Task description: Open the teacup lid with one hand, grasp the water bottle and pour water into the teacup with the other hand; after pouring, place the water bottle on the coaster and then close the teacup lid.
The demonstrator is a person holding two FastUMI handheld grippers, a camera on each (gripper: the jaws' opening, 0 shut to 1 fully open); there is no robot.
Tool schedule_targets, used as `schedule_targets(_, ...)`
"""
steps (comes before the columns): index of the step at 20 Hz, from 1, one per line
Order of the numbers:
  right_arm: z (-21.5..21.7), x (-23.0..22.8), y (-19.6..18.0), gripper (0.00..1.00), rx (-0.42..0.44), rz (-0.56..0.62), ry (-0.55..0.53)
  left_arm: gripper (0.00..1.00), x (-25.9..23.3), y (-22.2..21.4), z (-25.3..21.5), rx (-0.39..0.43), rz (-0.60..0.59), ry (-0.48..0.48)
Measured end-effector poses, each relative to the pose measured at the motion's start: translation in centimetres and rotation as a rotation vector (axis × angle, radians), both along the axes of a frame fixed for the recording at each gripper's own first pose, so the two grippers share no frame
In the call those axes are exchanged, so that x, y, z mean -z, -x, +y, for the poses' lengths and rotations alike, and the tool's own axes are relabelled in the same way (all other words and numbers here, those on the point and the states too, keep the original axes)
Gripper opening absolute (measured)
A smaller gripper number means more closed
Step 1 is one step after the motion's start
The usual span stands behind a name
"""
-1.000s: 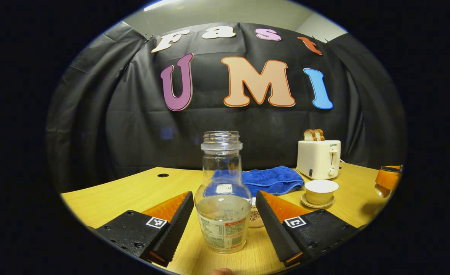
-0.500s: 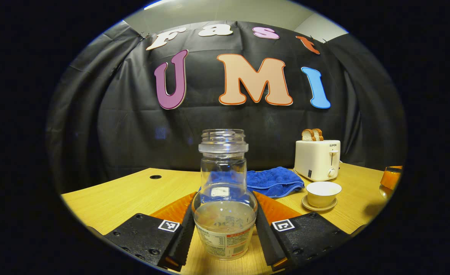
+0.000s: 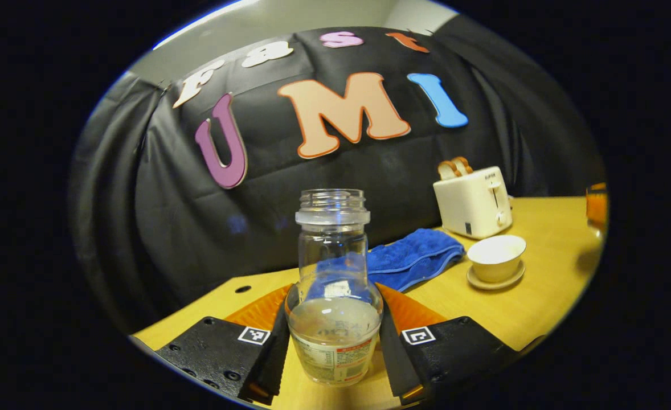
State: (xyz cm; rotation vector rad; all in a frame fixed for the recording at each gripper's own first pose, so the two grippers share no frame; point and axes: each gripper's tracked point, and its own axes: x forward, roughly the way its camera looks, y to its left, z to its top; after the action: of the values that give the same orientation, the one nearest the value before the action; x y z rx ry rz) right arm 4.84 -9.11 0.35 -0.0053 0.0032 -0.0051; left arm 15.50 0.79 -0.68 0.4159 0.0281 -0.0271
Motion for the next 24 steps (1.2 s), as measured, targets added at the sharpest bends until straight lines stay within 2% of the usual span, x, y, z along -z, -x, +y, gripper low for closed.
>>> schedule_targets(4,-3.5,-0.1,-0.4,0.27,0.065,-0.002,0.003,0.69,1.1,-2.0,-0.9,0.023,0.044,-0.290)
schedule_targets(7,-5.6,-0.2,-0.5,0.27,0.116,-0.004,0.003,0.69,0.2,-3.6,-2.4,0.070,0.022,-0.534)
schedule_targets(11,-5.6,-0.2,-0.6,0.27,0.108,-0.005,0.004,0.69,0.2,-5.1,-5.4,0.138,0.008,-0.863)
schedule_targets(13,-5.5,-0.2,-0.7,0.27,0.103,-0.003,0.005,0.69,0.8,-5.6,-6.8,0.169,0.015,-0.988)
schedule_targets(20,-5.4,-0.3,-1.0,0.27,0.094,-0.003,0.004,0.69,3.0,-6.6,-8.2,0.229,0.101,-1.193)
schedule_targets(24,-5.4,-0.3,-1.0,0.27,0.092,-0.003,0.004,0.70,2.8,-6.5,-8.4,0.246,0.112,-1.271)
